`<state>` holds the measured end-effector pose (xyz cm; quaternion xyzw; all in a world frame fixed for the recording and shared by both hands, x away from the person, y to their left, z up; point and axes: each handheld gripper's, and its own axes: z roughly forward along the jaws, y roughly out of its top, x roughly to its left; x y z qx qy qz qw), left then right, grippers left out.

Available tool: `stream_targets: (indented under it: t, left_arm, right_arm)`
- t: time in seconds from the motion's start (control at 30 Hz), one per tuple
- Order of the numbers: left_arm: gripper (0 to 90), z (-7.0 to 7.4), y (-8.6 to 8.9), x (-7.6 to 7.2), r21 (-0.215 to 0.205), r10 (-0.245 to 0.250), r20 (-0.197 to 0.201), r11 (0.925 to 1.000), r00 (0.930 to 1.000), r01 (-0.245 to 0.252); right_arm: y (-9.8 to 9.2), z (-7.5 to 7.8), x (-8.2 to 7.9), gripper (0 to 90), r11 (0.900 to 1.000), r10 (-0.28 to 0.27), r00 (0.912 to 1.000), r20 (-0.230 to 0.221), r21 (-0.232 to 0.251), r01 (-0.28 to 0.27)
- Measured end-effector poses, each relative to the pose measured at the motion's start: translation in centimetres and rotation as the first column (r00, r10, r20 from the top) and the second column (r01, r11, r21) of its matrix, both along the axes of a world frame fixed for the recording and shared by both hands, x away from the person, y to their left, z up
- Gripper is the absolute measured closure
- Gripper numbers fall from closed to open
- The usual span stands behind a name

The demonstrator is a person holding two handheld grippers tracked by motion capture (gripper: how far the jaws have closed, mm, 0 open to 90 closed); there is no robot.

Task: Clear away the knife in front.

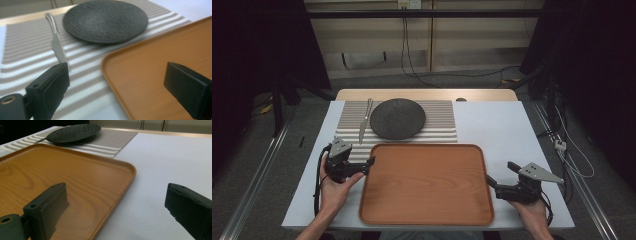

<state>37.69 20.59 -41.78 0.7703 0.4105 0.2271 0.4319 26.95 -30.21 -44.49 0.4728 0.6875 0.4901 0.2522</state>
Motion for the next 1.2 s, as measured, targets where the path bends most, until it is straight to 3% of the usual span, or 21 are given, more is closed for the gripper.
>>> stream_targets:
  t: [0.13,0.2,0.27,0.37,0.43,0.5,0.63,0.67,0.77,0.9,0.93,0.97,1.07,1.2]
  left_arm:
    - [6.6,0.5,0.0,1.2,0.000,0.008,0.009,1.0000,0.9999,-0.008]
    - [6.9,0.8,0.0,1.9,0.034,0.013,0.007,0.9993,0.9999,-0.013]
    - [6.7,0.9,0.3,2.7,0.020,0.028,0.009,0.9994,0.9996,-0.028]
    - [6.8,1.1,0.6,3.9,0.036,0.054,0.018,0.9979,0.9984,-0.054]
    - [6.8,1.2,0.8,4.9,0.026,0.044,-0.001,0.9987,0.9990,-0.044]
    - [7.2,1.6,0.6,5.7,0.072,0.048,0.016,0.9962,0.9987,-0.049]
    - [7.3,1.9,0.5,6.9,0.043,0.072,0.013,0.9965,0.9973,-0.072]
    - [6.4,2.0,0.3,7.9,0.071,0.066,0.000,0.9953,0.9978,-0.066]
    - [9.5,2.0,0.0,8.9,0.109,0.064,0.006,0.9920,0.9979,-0.064]
    - [9.4,1.6,0.1,9.8,0.094,0.085,-0.001,0.9920,0.9964,-0.084]
    - [9.8,1.5,0.3,10.6,0.071,0.096,0.000,0.9929,0.9954,-0.095]
    - [9.9,1.5,0.3,10.6,0.071,0.096,0.000,0.9929,0.9954,-0.095]
    - [10.7,1.6,0.6,12.4,0.083,0.114,-0.043,0.9904,0.9925,-0.111]
    - [11.2,1.4,0.7,14.0,0.077,0.137,-0.046,0.9881,0.9896,-0.133]
  right_arm:
    - [0.2,0.3,-0.4,3.2,1.000,-0.009,0.9999,0.009,0.000,0.009]
    - [0.4,0.4,-0.6,3.1,1.000,-0.005,0.9999,0.014,-0.009,0.005]
    - [0.5,0.4,-0.7,3.0,1.000,-0.001,0.9999,0.015,-0.016,0.002]
    - [0.5,0.4,-0.6,2.8,1.000,-0.006,0.9999,0.009,-0.012,0.006]
    - [0.4,0.3,-0.4,2.8,1.000,-0.007,0.9999,0.008,-0.013,0.007]
    - [0.4,0.2,-0.3,2.6,1.000,-0.006,1.0000,-0.002,-0.008,0.006]
    - [0.5,0.2,-0.3,2.3,1.000,-0.003,1.0000,0.001,-0.014,0.003]
    - [0.5,0.2,-0.3,2.2,1.000,-0.002,1.0000,0.001,-0.013,0.002]
    - [0.5,0.2,-0.3,2.2,1.000,-0.003,1.0000,0.002,-0.013,0.003]
    - [0.5,0.2,-0.3,2.2,1.000,0.001,1.0000,-0.002,-0.011,-0.001]
    - [0.5,0.2,-0.3,2.2,1.000,0.001,1.0000,-0.002,-0.013,-0.001]
    - [0.5,0.2,-0.3,2.2,1.000,0.001,1.0000,-0.003,-0.013,-0.001]
    - [0.6,0.2,-0.4,2.2,1.000,0.002,1.0000,-0.003,-0.014,-0.002]
    - [0.6,0.2,-0.4,2.2,1.000,0.004,1.0000,-0.006,-0.016,-0.004]
